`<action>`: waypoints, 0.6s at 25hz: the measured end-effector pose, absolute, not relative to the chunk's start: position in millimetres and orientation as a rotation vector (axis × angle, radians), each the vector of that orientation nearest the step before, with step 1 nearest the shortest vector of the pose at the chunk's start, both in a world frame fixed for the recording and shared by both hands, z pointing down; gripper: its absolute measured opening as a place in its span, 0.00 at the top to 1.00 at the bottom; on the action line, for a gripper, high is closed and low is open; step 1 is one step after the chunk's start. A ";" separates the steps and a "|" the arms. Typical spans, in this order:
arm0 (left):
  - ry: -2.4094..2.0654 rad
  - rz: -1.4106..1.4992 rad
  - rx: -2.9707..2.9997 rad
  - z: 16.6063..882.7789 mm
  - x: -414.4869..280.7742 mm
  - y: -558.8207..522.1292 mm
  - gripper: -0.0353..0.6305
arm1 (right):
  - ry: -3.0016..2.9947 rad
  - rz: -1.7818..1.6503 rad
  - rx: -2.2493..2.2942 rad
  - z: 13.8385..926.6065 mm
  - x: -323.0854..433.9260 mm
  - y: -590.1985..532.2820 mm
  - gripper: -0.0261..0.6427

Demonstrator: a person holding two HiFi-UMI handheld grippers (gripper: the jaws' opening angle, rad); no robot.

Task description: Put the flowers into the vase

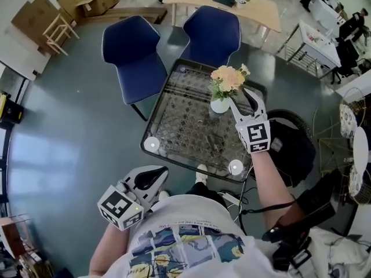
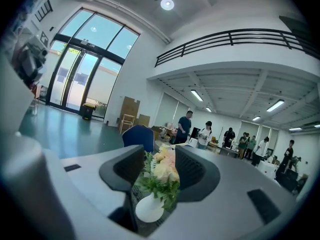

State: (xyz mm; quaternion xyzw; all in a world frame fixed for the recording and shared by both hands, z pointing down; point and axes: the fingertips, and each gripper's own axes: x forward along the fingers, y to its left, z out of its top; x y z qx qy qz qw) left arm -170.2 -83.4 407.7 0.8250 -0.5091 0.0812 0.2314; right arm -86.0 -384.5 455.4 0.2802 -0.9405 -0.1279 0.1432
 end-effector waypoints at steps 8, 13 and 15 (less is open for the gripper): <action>-1.292 0.242 2.358 410.2 -195.5 -17.3 0.93 | -2.619 -0.122 0.781 465.9 -77.2 -239.2 0.73; -1.195 0.257 2.425 416.9 -202.4 30.5 0.93 | -2.590 0.065 0.764 480.4 -74.0 -131.1 0.89; -1.162 0.270 2.449 420.0 -202.7 48.7 0.93 | -2.594 0.096 0.758 478.9 -76.6 -91.4 0.90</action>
